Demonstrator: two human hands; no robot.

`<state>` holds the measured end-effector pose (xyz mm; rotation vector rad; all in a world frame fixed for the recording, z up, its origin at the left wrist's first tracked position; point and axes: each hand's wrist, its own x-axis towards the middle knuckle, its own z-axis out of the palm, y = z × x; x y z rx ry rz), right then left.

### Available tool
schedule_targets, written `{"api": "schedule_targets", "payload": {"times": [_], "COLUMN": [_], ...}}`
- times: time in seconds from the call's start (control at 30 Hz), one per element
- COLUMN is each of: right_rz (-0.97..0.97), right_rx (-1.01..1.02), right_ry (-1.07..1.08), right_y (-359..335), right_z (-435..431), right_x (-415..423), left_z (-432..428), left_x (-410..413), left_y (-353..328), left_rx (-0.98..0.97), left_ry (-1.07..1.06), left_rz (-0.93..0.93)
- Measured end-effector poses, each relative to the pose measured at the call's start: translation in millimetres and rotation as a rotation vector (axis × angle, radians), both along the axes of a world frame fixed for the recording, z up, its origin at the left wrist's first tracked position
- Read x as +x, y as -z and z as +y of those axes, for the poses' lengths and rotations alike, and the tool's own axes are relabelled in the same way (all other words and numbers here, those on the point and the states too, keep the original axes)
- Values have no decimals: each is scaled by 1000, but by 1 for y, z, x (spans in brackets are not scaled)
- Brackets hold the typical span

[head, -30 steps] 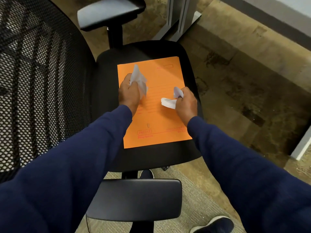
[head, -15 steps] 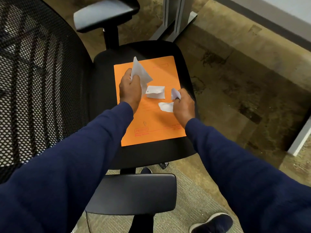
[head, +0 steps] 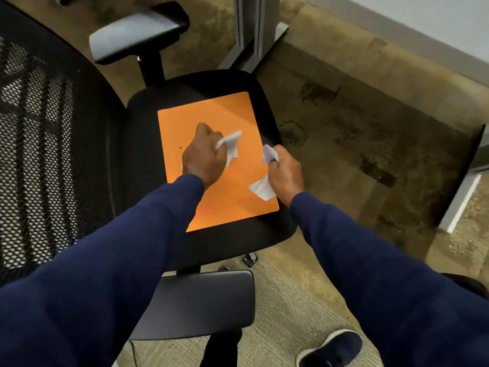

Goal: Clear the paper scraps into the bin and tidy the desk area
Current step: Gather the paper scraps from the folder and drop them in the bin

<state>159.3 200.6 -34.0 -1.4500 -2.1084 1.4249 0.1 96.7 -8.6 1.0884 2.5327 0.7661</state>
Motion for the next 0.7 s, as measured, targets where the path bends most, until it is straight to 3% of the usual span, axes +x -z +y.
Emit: {"api": "schedule_targets", "payload": {"times": [0.1, 0.3, 0.7], "right_rz": [-9, -41, -68], "right_rx": [21, 43, 43], "right_ry": [-6, -47, -33], "right_y": [6, 12, 17], "right_z": [2, 2, -1], "right_x": [7, 10, 13], "left_z": [-2, 12, 23], "left_x": [-3, -9, -11], "left_y": [20, 45, 51], "left_rx": [-197, -359, -229], "left_ry": [247, 286, 247], "left_rz": [179, 62, 114]}}
